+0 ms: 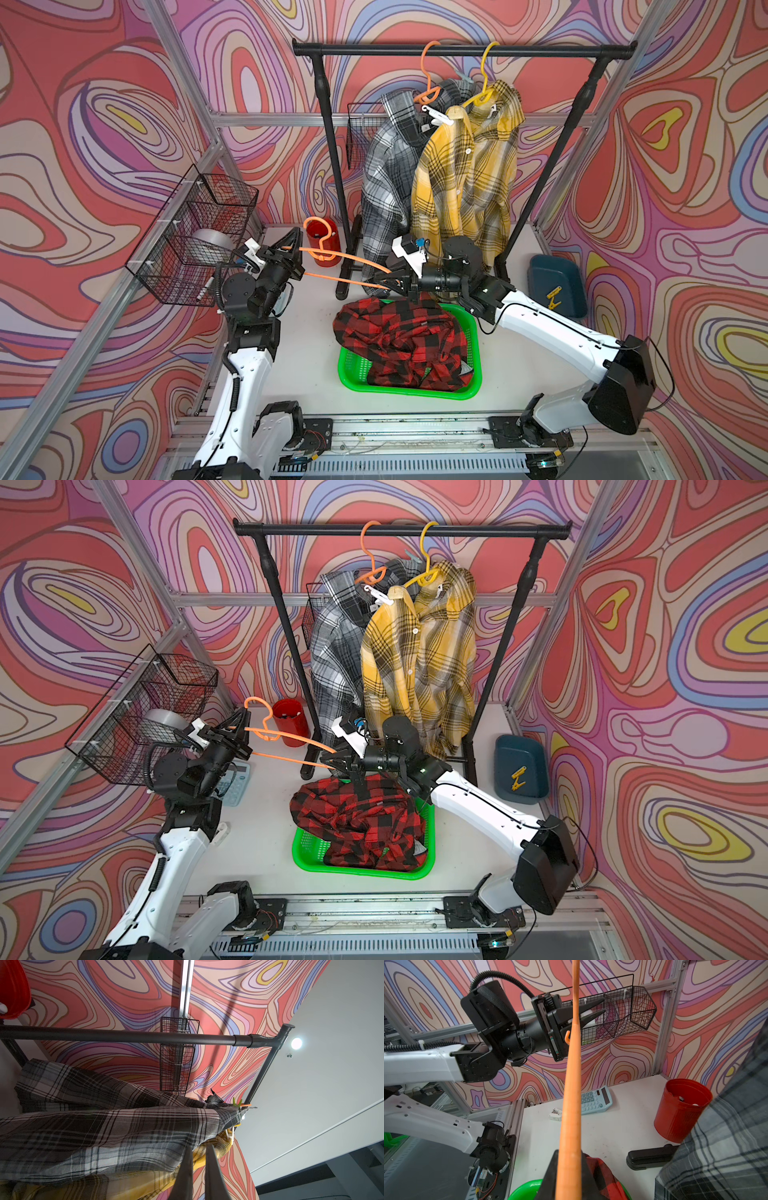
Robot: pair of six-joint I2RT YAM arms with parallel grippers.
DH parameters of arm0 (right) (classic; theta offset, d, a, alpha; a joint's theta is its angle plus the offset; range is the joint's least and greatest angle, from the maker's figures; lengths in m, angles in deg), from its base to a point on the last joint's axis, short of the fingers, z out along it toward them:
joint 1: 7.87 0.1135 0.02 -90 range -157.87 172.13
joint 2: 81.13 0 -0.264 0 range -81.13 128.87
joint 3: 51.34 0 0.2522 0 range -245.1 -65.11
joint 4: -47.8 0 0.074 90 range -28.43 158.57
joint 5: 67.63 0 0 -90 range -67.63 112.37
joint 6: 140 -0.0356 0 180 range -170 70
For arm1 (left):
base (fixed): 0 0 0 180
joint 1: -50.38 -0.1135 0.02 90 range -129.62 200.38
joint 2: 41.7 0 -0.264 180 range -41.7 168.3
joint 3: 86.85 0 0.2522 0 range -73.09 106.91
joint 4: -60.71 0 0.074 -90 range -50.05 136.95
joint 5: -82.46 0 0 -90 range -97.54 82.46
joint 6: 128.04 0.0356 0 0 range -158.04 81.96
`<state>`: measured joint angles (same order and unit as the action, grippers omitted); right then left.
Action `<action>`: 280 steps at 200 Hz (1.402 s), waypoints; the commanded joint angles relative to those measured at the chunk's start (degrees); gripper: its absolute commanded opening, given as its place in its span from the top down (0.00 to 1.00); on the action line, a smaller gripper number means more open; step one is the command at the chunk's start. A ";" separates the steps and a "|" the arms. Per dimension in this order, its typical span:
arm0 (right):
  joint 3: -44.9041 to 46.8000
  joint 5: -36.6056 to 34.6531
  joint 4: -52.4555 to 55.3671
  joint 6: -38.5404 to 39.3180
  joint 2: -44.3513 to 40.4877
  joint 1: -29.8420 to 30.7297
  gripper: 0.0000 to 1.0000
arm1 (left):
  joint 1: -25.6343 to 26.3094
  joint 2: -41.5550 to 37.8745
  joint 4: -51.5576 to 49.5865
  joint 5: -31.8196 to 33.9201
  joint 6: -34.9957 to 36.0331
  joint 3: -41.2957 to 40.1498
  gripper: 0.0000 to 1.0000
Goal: Remove the clothespins securing long-sleeve shirts to the hanger
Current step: Place the hanger on the clothesline.
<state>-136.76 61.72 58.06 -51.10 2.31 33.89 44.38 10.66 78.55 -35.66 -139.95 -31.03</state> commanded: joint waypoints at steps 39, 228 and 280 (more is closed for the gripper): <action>-11.95 -17.22 20.28 1.15 -4.67 2.01 1.00 | -1.40 -4.36 -3.62 -1.65 16.49 6.47 0.00; -64.88 -61.70 53.96 -2.36 5.86 15.73 1.00 | -1.64 -16.56 -38.10 15.17 58.93 15.58 0.00; -67.02 -66.60 49.54 0.85 8.83 15.78 1.00 | -1.65 -16.14 -37.44 14.58 58.41 15.08 0.00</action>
<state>-201.07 -0.68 110.80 -52.26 8.23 49.50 43.13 -5.60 40.89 -20.95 -82.14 -15.57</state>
